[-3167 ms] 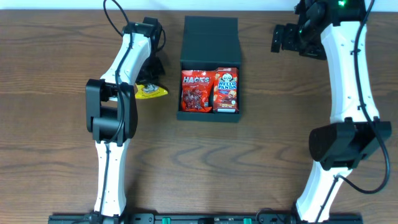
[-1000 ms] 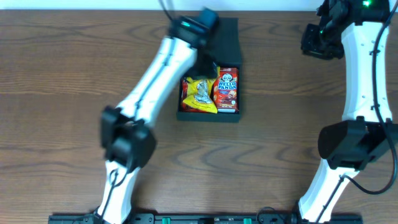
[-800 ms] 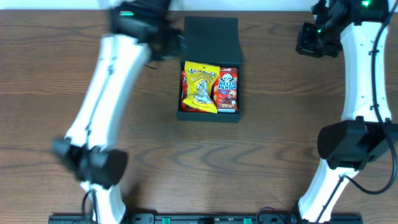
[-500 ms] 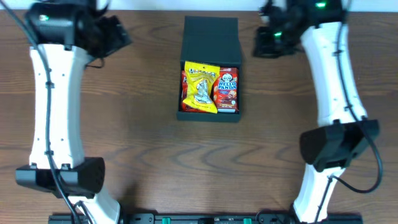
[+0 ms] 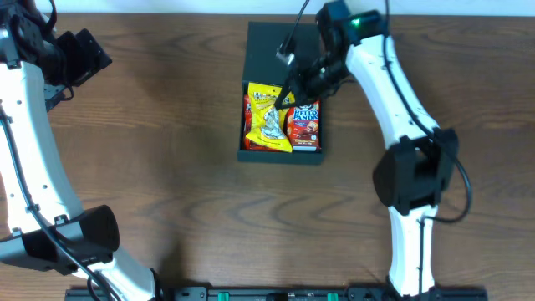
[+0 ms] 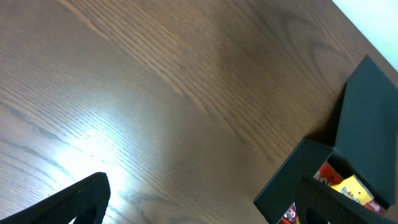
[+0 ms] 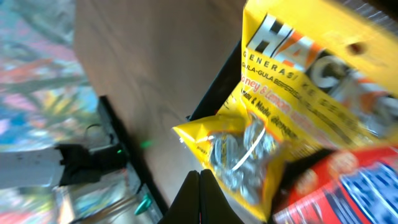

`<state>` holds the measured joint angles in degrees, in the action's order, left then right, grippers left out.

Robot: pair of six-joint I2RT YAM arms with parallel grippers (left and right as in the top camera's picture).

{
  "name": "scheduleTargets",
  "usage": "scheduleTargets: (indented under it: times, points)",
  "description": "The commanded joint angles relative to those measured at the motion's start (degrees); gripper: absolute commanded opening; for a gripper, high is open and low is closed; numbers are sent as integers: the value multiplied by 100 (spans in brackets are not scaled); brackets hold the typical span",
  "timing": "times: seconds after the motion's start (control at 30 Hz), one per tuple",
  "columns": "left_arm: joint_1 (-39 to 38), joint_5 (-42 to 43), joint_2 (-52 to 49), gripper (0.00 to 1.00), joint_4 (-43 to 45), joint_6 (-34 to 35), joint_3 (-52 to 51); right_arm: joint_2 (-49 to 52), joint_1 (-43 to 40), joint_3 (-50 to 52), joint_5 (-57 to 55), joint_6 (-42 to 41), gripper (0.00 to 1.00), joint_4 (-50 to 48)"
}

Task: Pack container
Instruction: 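Push the yellow HACKS bag down into the box with the right gripper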

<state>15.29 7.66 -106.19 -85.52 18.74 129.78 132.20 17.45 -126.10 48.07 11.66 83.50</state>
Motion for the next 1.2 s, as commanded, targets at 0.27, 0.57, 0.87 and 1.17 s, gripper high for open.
scheduleTargets:
  times: [0.27, 0.57, 0.87, 1.17]
  points:
    - [7, 138, -24, 95, 20, -249, 13, 798, 400, 254, 669, 337, 2, -39]
    - [7, 136, -24, 95, 4, -251, 13, 1207, 435, 254, 229, -50, 2, -286]
    - [7, 138, -24, 95, 2, -249, 13, 1231, 435, 254, -74, -46, 2, -481]
    - [7, 138, -24, 95, 2, -247, 13, 1567, 444, 286, -157, -48, 1, -656]
